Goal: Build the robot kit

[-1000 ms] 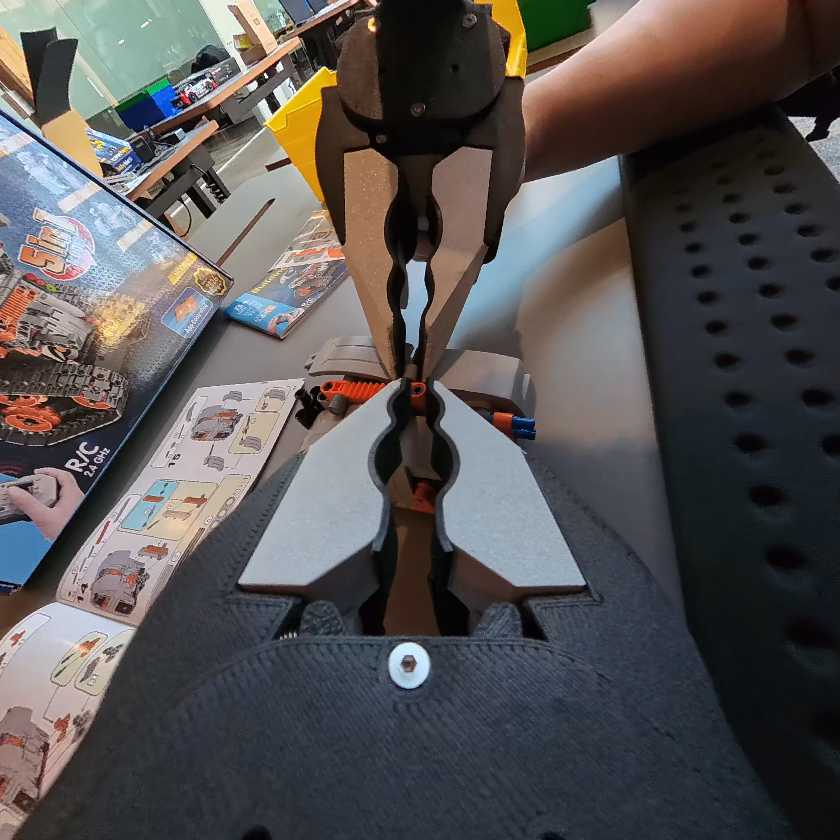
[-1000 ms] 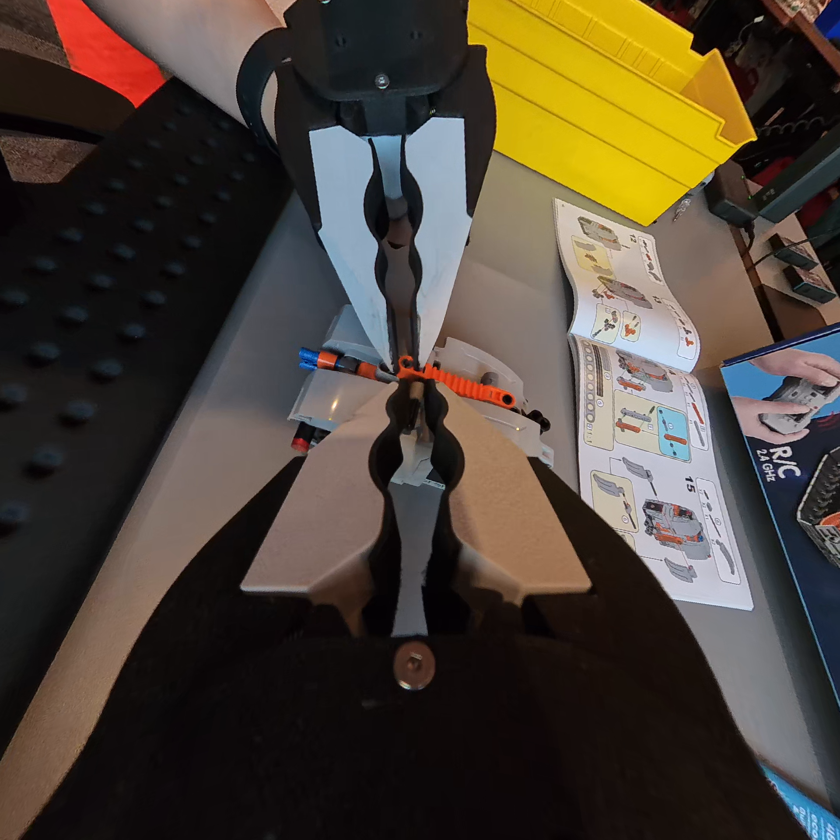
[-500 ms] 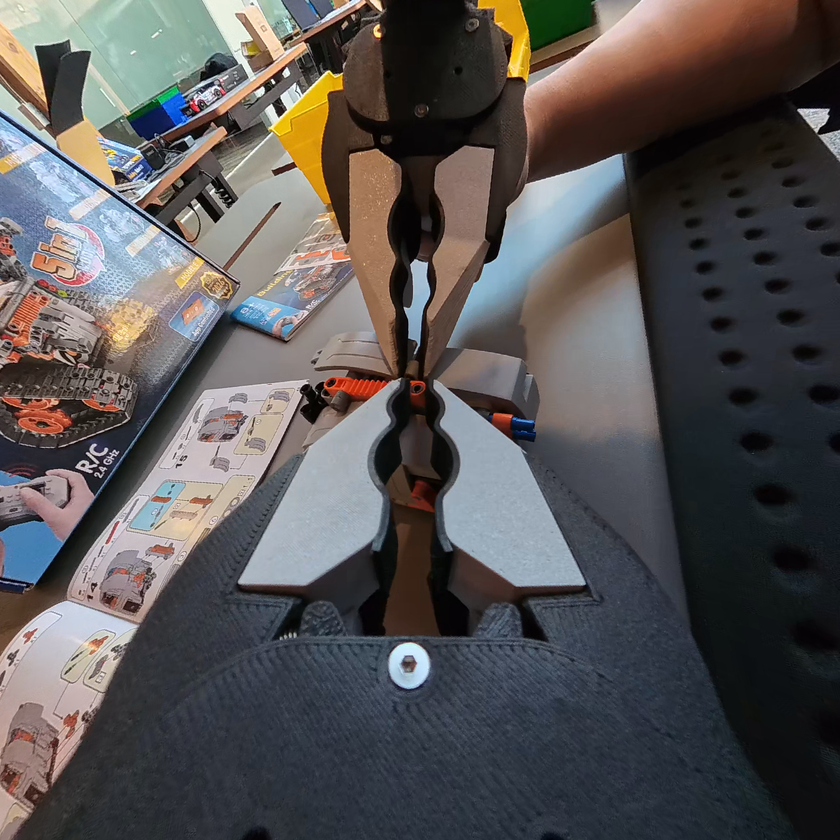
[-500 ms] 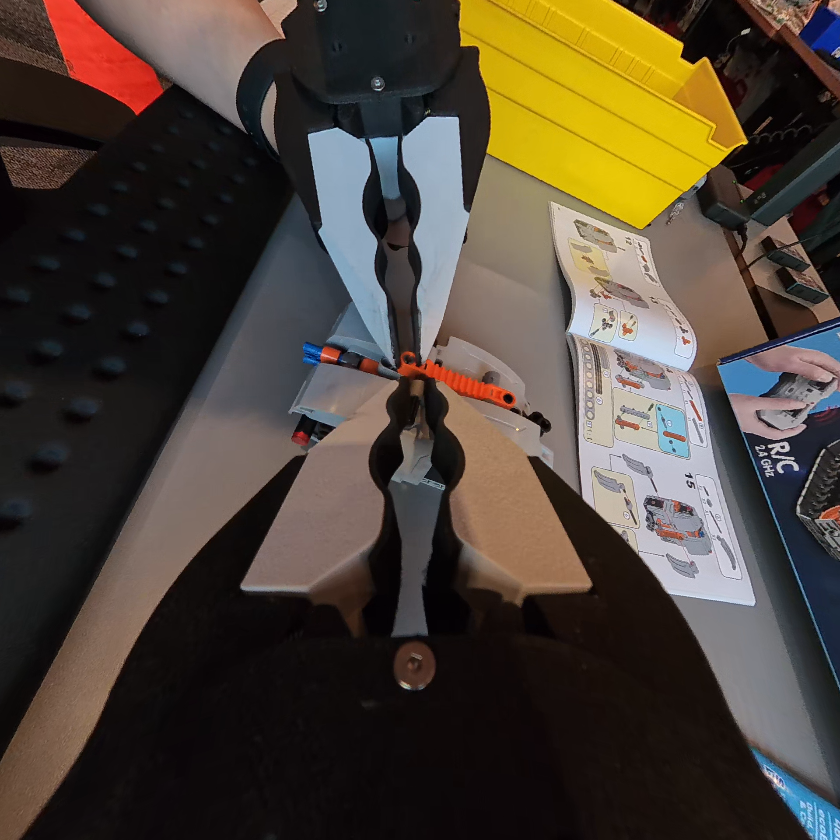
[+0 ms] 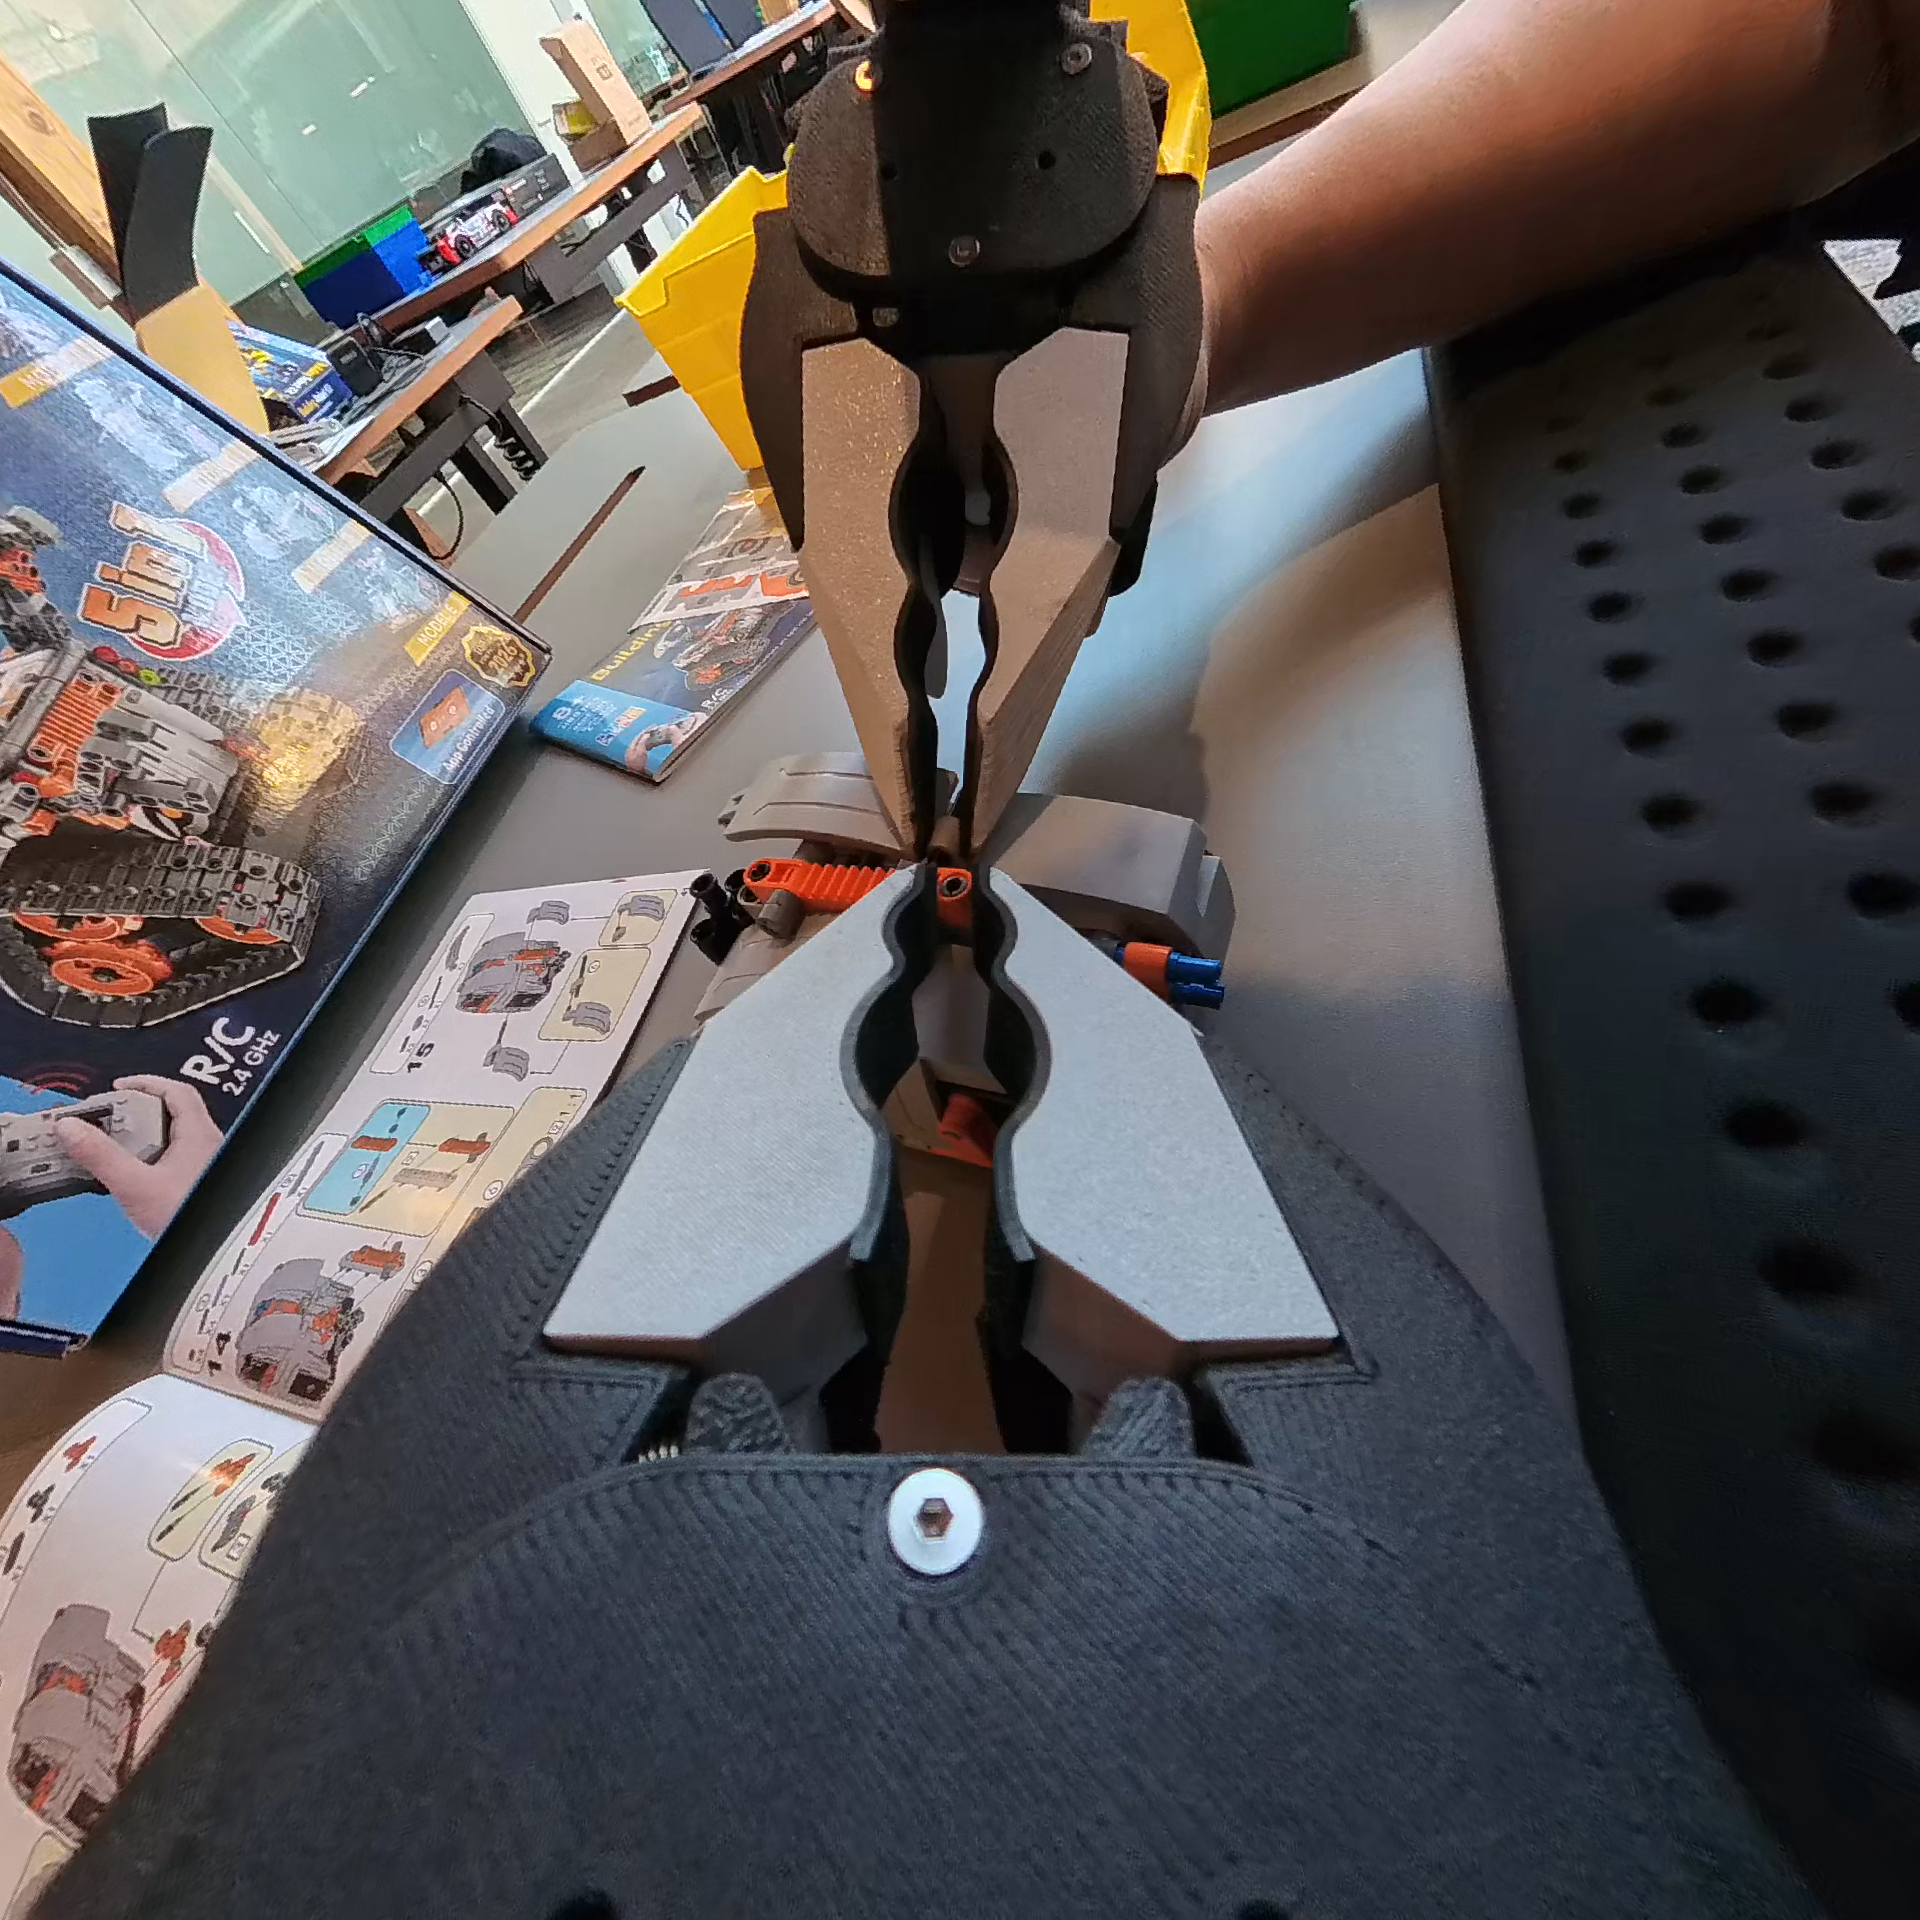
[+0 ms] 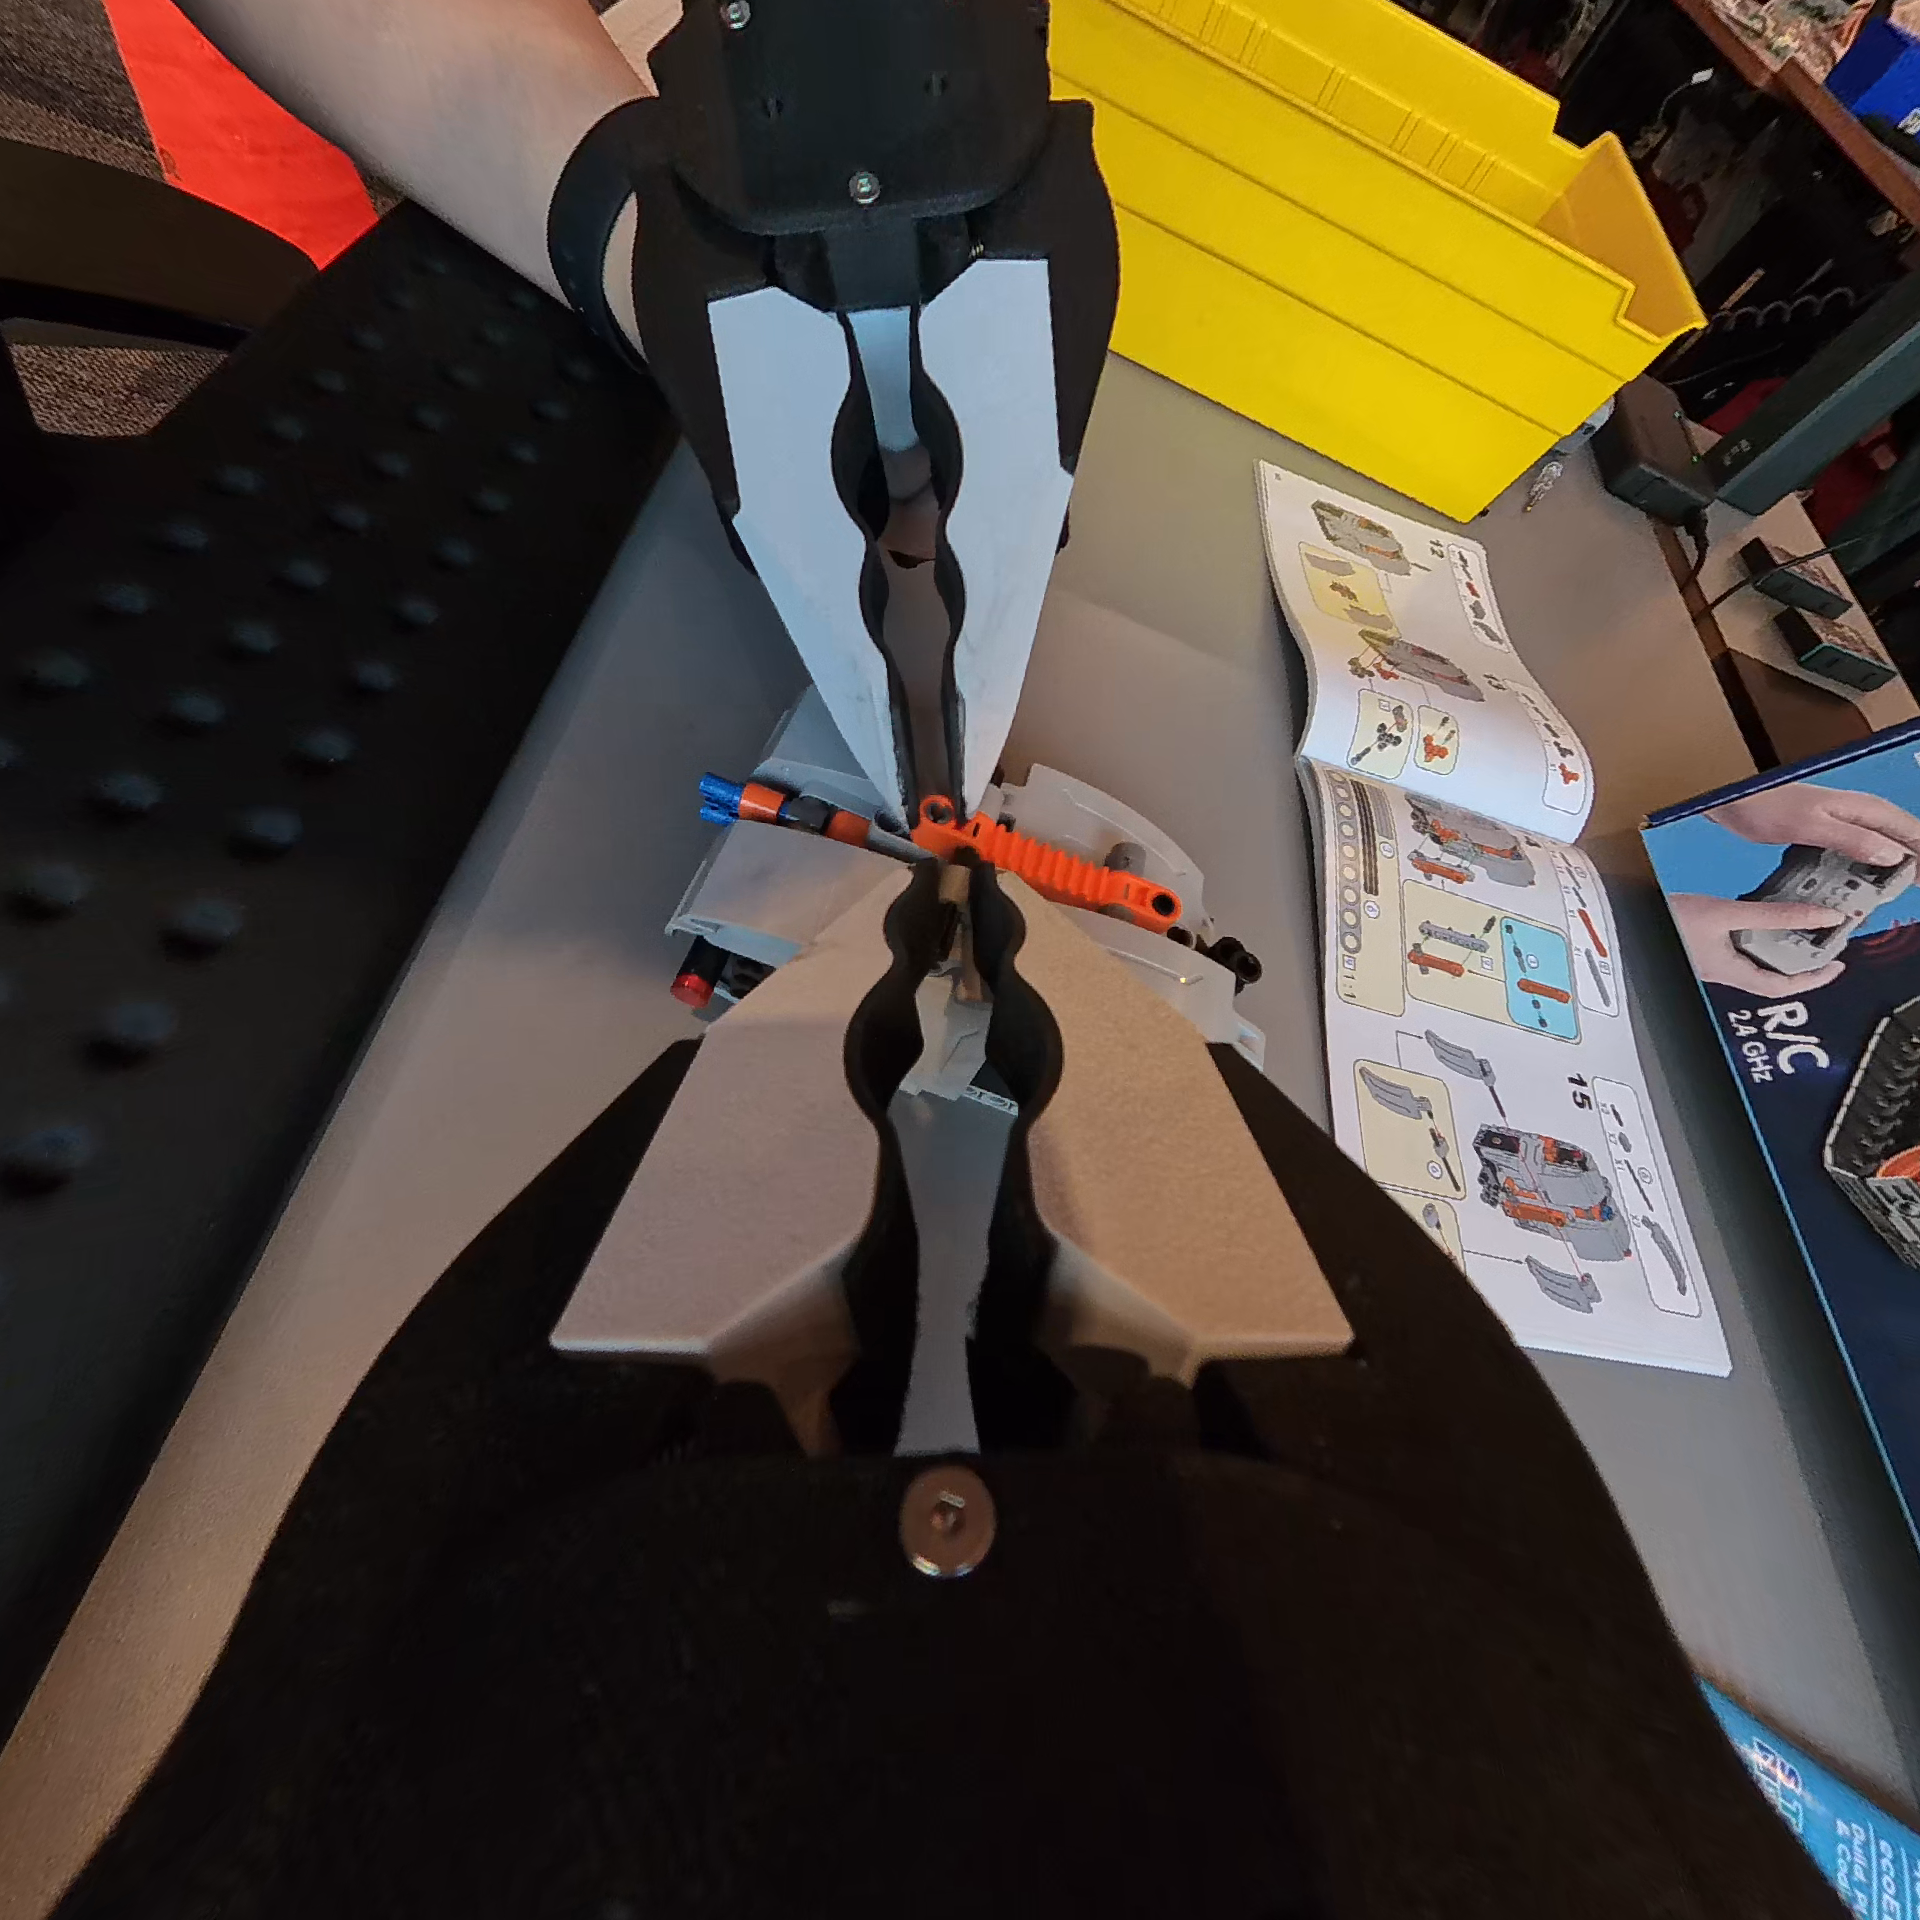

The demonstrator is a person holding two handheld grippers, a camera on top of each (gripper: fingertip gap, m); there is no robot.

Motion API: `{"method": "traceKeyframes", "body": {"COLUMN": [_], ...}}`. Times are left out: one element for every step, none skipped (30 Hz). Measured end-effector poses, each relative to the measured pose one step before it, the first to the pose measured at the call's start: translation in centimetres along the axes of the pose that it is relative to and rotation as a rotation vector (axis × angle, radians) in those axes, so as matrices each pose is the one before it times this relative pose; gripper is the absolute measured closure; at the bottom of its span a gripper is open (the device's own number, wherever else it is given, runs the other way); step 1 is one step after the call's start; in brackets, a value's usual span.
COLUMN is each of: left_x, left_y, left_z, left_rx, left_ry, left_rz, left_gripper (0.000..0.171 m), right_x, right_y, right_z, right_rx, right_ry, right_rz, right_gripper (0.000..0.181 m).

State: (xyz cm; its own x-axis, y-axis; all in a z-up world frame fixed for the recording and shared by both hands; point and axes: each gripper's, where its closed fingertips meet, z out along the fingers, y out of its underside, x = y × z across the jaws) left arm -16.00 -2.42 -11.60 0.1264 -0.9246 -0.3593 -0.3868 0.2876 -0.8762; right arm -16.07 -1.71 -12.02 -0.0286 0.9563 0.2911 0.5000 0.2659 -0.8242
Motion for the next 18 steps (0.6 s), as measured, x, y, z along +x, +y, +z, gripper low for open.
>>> {"method": "traceKeyframes", "body": {"left_x": [0.003, 0.001, 0.004, -0.005, 0.003, 0.007, 0.030, -0.687, -1.550, -0.854, 0.148, 0.411, 0.327, 0.243, 0.266, 0.181, -0.091, -0.205], "left_y": [-0.008, 0.002, 0.001, -0.012, 0.004, -0.021, -0.003, 0.617, 1.841, 1.442, -0.649, -1.309, -0.433, -0.083, -0.325, -0.501, -0.384, -0.181], "left_z": [0.000, -0.011, -0.011, -0.006, -0.013, -0.030, -0.087, -0.358, -0.637, -0.460, -0.423, -0.149, 0.312, 0.438, 0.286, 0.039, -0.109, -0.144], "left_rx": [0.00036, 0.00065, 0.00067, -0.00001, 0.00066, 0.00155, 0.00034, -0.02912, -0.07825, -0.03760, 0.06598, 0.07383, 0.01326, -0.00661, 0.00896, 0.02212, 0.02037, 0.01301], "left_ry": [-0.0001, 0.0005, 0.0007, -0.0001, -0.0002, 0.0013, 0.0020, -0.0373, -0.0724, -0.0057, 0.0551, 0.0361, 0.0046, -0.0077, -0.0021, -0.0013, -0.0136, -0.0130], "left_rz": [0.0007, -0.0008, -0.0008, 0.0013, 0.0007, -0.0014, 0.0026, 0.0098, -0.0085, -0.0600, -0.0848, -0.0311, 0.0368, 0.0441, 0.0193, 0.0062, 0.0055, 0.0008], "left_gripper": [0.166, 0.166, 0.165, 0.166, 0.166, 0.166, 0.166, 0.171, 0.171, 0.171, 0.171, 0.171, 0.171, 0.171, 0.171, 0.171, 0.171, 0.171], "right_x": [-0.003, -0.011, -0.007, -0.002, -0.009, -0.012, 0.004, 0.153, 0.600, 0.789, 0.448, -0.043, -0.184, -0.326, -0.362, -0.343, -0.164, -0.114], "right_y": [0.004, 0.008, 0.008, 0.010, 0.000, 0.016, 0.007, 0.283, 0.703, 0.733, 0.556, -0.053, -0.316, -0.307, -0.136, 0.040, -0.293, -0.085], "right_z": [-0.021, -0.005, -0.015, -0.019, -0.019, -0.011, -0.026, -0.277, -0.861, -1.007, -0.712, -0.396, -0.041, 0.266, 0.372, 0.364, 0.158, 0.046], "right_rx": [0.0001, 0.0000, 0.0003, 0.0000, 0.0002, -0.0006, 0.0004, -0.0123, -0.0240, -0.0010, 0.0145, 0.0265, 0.0140, -0.0036, -0.0070, -0.0052, 0.0164, 0.0009], "right_ry": [-0.0008, 0.0013, -0.0014, -0.0013, 0.0022, -0.0011, -0.0009, 0.0071, 0.0225, 0.0292, 0.0117, -0.0045, 0.0002, -0.0114, -0.0107, -0.0050, 0.0003, -0.0098], "right_rz": [0.0006, -0.0036, 0.0040, 0.0023, -0.0029, 0.0009, 0.0006, -0.0071, -0.0007, 0.0291, 0.0377, 0.0012, -0.0273, -0.0146, -0.0091, -0.0173, -0.0124, 0.0005], "right_gripper": [0.175, 0.176, 0.176, 0.176, 0.176, 0.175, 0.175, 0.176, 0.176, 0.177, 0.177, 0.177, 0.177, 0.177, 0.177, 0.176, 0.177, 0.176]}}
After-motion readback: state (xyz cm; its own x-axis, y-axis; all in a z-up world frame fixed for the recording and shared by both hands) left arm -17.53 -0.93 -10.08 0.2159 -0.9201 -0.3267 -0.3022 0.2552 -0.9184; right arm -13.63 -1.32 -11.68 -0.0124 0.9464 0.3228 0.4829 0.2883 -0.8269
